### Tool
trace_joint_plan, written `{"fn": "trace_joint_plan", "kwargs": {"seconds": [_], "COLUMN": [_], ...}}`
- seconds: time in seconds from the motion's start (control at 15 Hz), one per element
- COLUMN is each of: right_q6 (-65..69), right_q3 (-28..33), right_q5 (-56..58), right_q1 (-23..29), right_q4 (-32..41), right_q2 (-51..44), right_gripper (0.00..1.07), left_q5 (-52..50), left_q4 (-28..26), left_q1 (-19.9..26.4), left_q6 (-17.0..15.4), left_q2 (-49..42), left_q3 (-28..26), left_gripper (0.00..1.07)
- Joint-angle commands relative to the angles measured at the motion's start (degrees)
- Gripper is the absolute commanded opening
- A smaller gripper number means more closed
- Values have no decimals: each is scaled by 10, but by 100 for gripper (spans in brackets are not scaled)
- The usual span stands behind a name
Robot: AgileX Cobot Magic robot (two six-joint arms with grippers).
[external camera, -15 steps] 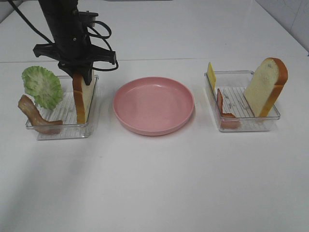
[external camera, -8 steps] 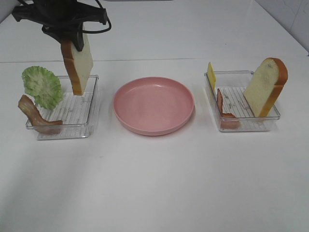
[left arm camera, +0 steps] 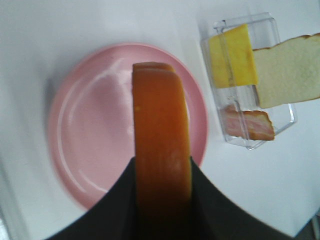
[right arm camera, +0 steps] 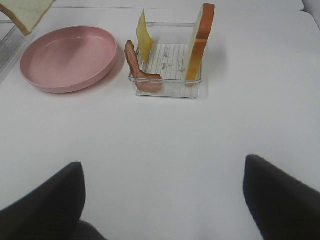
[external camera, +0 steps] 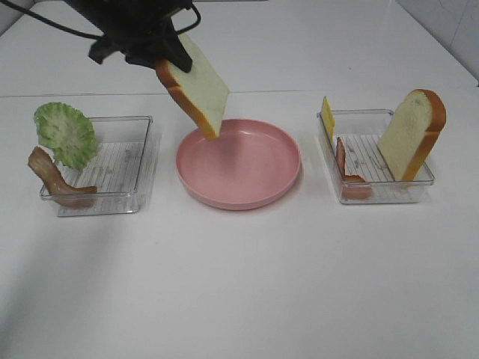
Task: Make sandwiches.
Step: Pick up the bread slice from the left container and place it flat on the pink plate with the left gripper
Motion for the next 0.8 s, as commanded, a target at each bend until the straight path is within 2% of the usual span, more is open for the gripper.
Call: {"fn": "trace_joint_plan", "kwargs": {"seconds": [0.07,0.13,0.2,0.27,0.33,0.67,0.8], "right_q6": [-7,-7,-7,-7,-7,-7,-7], "right_q3": [1,1,1,1,1,1,1], "right_q5": [-6,-6,-6,-6,-6,-6,-6], "right_q1": [-2,-2,-2,-2,-2,-2,-2], "right_q4": [-1,-1,-1,-1,-1,-1,-1], "right_q2": [-7,-7,-7,-7,-7,-7,-7], "right_gripper": [81,81,81,81,81,81,81], "left_q5": [-6,-7,-7,-7,-7,5,3], "left_q4": [-124,-164,-177,-223,-246,-264,-264], "left_q1": [-1,-1,-1,-1,-1,-2,-3], "left_q6": [59,87,96,120,128,129,129], "left_q2": [49,70,77,104,120,160,163], "left_q3": [-2,-2,-2,-2,-2,-2,-2], "left_gripper": [0,0,0,0,0,1,11]}}
